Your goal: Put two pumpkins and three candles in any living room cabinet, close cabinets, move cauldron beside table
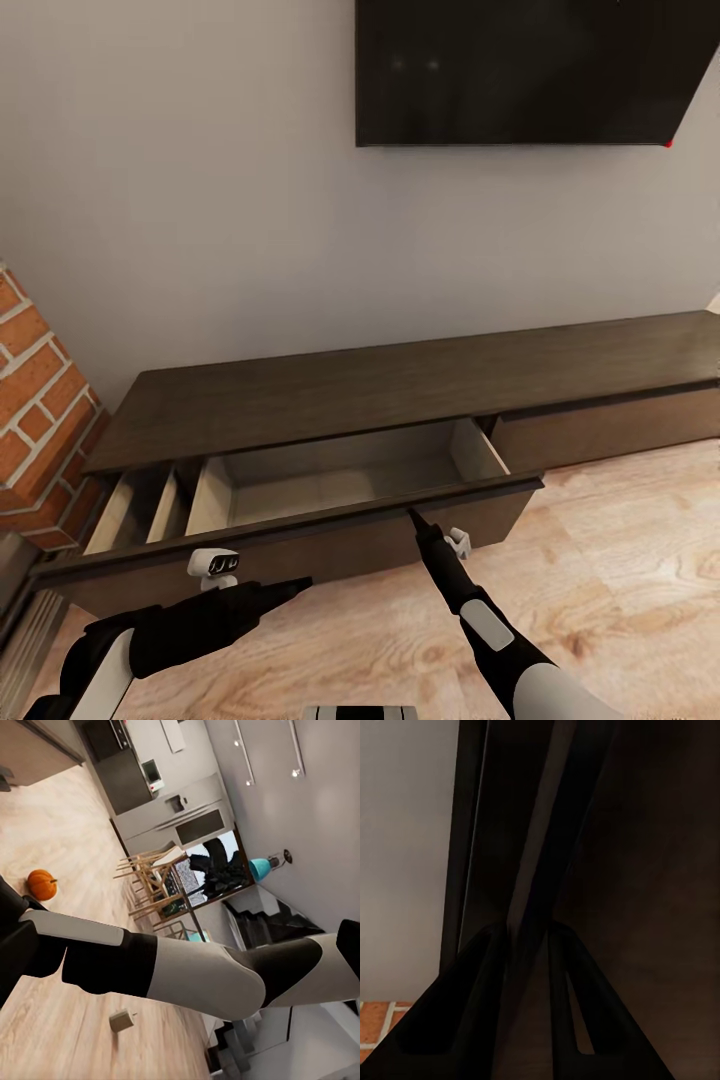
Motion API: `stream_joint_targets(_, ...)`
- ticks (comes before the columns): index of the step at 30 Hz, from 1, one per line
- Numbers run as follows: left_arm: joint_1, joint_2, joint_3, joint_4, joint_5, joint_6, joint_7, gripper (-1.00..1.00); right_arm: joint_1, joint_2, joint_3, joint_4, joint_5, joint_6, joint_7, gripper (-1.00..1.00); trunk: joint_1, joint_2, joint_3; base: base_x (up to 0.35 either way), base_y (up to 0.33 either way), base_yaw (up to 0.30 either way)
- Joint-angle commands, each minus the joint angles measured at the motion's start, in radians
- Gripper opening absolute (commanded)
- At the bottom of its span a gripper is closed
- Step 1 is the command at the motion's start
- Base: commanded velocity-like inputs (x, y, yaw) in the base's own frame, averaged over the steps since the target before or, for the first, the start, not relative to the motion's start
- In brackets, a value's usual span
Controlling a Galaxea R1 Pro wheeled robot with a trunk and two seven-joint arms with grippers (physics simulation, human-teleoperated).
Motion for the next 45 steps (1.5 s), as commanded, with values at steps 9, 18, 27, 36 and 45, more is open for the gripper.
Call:
stream_joint_targets(9, -0.001, 0.001, -0.002, 0.000, 0.005, 0.006, 0.000, 1.00, 0.000, 0.000, 0.063, 0.003, 0.007, -0.004, 0.000, -1.00, 0.000, 0.000, -0.001, -0.060, 0.000, 0.000)
stream_joint_targets(18, -0.001, 0.001, -0.002, 0.000, 0.005, 0.006, 0.001, 1.00, 0.000, 0.000, 0.063, 0.003, 0.007, -0.004, 0.000, -1.00, 0.000, 0.000, -0.001, -0.047, 0.000, 0.000)
stream_joint_targets(27, -0.001, 0.001, -0.002, 0.000, 0.005, 0.006, 0.001, 1.00, 0.000, 0.000, 0.063, 0.002, 0.007, -0.004, 0.000, -1.00, 0.000, 0.000, -0.001, -0.003, 0.000, 0.000)
stream_joint_targets(36, -0.001, 0.000, -0.002, 0.000, 0.005, 0.006, 0.001, 1.00, 0.000, 0.000, 0.063, 0.002, 0.007, -0.004, 0.000, -1.00, 0.000, 0.000, -0.001, -0.035, 0.000, 0.000)
stream_joint_targets(45, -0.001, 0.001, -0.002, 0.000, 0.005, 0.006, 0.001, 1.00, 0.000, 0.000, 0.063, 0.002, 0.007, -0.004, 0.000, -1.00, 0.000, 0.000, -0.001, -0.040, 0.000, 0.000)
